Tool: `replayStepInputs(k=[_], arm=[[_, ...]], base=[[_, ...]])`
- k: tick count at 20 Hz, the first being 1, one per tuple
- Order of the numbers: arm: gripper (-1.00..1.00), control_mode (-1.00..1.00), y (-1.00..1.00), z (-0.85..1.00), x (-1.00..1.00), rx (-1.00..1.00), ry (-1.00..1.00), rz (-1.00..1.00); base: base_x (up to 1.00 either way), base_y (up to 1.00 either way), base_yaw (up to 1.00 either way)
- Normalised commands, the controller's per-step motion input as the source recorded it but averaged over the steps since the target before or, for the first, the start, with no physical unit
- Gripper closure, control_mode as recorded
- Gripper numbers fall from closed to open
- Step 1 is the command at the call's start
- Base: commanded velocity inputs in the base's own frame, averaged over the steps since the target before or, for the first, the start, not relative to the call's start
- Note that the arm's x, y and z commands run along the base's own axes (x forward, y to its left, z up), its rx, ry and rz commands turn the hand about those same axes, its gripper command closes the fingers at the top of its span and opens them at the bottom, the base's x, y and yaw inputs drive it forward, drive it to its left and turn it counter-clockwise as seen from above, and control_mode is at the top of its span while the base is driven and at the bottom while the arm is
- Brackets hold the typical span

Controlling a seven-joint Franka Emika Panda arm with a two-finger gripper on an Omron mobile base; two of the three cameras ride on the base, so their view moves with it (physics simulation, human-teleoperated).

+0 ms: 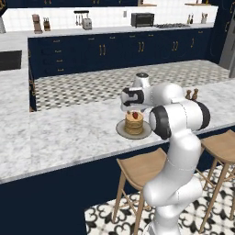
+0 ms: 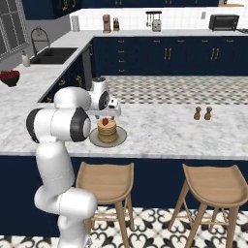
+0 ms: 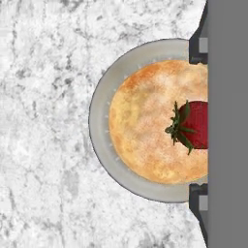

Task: Take the strawberry from the fridge and place it on top of the pancake, located on the dining counter.

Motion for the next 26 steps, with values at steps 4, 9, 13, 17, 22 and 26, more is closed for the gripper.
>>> replayStepInputs(k=[4, 9, 13, 17, 22, 26], arm=[[-1.00, -1.00, 0.01, 1.00, -0.79, 0.00, -0.18, -0.04], [-1.00, -1.00, 0.01, 0.57, -1.00, 0.00, -0.09, -0.01], [-1.00, -1.00, 0.33, 0.43, -1.00, -0.04, -0.01, 0.00], [-1.00, -1.00, 0.64, 0.41, -1.00, -0.15, 0.00, 0.00], [-1.00, -1.00, 1.00, -0.03, -1.00, -0.19, 0.00, 0.00], [-1.00, -1.00, 1.00, -0.56, -1.00, -0.16, 0.00, 0.00]], base=[[0.00, 0.00, 0.00], [0.00, 0.00, 0.00], [0.00, 0.00, 0.00], [0.00, 0.00, 0.00], [0.00, 0.00, 0.00], [0.00, 0.00, 0.00]])
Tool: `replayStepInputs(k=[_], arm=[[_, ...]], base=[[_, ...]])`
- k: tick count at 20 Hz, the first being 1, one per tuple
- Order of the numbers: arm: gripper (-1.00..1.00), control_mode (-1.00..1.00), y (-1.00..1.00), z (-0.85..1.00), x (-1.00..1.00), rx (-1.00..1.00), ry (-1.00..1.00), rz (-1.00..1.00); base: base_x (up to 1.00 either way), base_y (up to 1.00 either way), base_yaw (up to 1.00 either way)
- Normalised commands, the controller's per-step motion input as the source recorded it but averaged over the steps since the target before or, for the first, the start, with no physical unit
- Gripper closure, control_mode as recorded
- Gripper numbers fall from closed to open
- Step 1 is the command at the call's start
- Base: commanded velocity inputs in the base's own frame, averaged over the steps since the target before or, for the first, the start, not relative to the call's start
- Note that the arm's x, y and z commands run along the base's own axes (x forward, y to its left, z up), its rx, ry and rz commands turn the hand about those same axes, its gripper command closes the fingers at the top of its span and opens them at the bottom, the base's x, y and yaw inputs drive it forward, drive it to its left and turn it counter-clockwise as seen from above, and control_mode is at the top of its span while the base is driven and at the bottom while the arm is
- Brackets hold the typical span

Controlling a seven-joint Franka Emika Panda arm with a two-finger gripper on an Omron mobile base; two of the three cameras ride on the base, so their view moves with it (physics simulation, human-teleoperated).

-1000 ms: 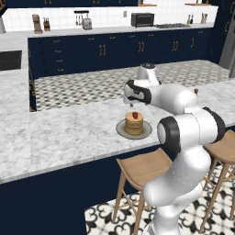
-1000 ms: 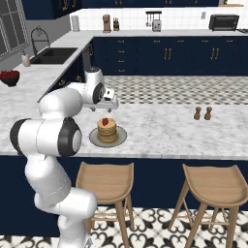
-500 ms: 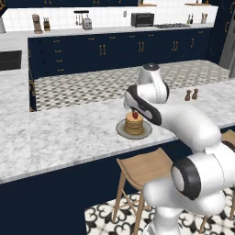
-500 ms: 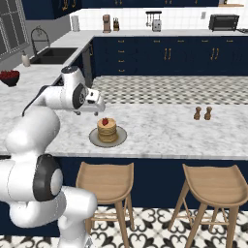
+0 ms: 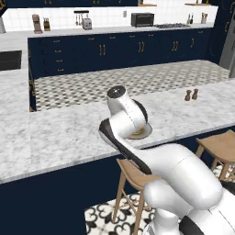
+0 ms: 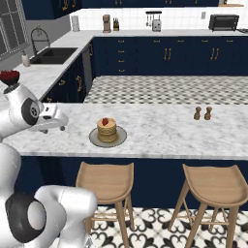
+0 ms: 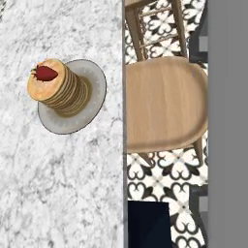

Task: Take the strawberry from the fridge and place it on top of the pancake, located on the dining counter.

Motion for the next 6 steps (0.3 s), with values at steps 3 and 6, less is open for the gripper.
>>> replayStepInputs(k=[3, 6], arm=[[-1.00, -1.00, 1.00, -0.61, -0.88, -0.15, 0.00, 0.00], [-1.00, -1.00, 0.85, -0.47, -0.72, -0.14, 0.06, 0.00]], base=[[0.00, 0.00, 0.00], [0.00, 0.00, 0.00]])
